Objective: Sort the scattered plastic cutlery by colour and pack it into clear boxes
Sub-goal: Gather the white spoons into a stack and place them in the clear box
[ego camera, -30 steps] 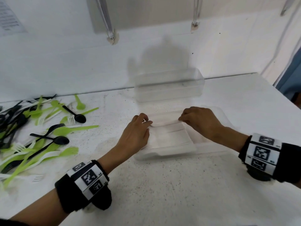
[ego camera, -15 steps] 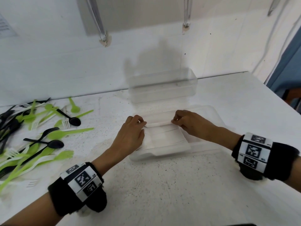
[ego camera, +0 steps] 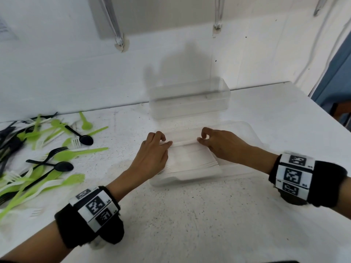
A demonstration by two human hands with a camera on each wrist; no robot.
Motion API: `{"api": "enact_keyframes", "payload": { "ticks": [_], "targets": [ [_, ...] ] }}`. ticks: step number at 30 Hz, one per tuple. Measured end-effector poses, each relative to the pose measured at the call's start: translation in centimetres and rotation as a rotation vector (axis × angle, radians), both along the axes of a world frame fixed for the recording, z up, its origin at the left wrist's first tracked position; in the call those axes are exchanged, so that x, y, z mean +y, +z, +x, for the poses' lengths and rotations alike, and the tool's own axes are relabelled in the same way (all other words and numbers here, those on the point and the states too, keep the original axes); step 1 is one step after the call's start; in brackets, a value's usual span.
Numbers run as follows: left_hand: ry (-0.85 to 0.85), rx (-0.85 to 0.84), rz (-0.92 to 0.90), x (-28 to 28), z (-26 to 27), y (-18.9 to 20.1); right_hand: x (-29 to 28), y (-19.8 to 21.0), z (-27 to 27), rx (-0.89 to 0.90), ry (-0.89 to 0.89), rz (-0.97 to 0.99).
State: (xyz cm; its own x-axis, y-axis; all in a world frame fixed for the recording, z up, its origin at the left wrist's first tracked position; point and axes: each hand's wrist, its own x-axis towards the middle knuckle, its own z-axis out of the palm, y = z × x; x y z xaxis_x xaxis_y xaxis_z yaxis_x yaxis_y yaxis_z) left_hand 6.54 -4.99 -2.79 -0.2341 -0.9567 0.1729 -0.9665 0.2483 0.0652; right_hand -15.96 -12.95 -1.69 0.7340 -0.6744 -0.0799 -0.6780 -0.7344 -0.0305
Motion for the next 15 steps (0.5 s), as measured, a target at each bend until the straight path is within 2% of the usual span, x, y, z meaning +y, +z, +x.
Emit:
{"api": "enact_keyframes", "payload": {
  "ticks": [3, 5, 9, 12, 15],
  "targets": [
    [0.001, 0.018, -0.003, 0.0, 0.1, 0.0, -0.2, -0.1, 0.1, -0.082, -0.029, 0.049],
    [-0.009, 0.005, 0.010, 0.0, 0.1, 0.2, -0.4, -0.3, 0.2, -0.233, -0.063, 0.104],
    [-0.055, -0.099, 0.059, -0.1, 0.2, 0.9, -0.5, -0.6, -0.1, -0.430, -0.181, 0.114],
    [-0.073, -0.189, 0.071, -0.5, -0.1, 2.0, -0.7, -0.9, -1.0, -0.519, -0.322, 0.221],
    [-0.031, -0.165, 0.149, -1.9, -1.4, 3.4, -1.0, -1.3, -1.6, -0.580, -0.420, 0.382]
  ]
}}
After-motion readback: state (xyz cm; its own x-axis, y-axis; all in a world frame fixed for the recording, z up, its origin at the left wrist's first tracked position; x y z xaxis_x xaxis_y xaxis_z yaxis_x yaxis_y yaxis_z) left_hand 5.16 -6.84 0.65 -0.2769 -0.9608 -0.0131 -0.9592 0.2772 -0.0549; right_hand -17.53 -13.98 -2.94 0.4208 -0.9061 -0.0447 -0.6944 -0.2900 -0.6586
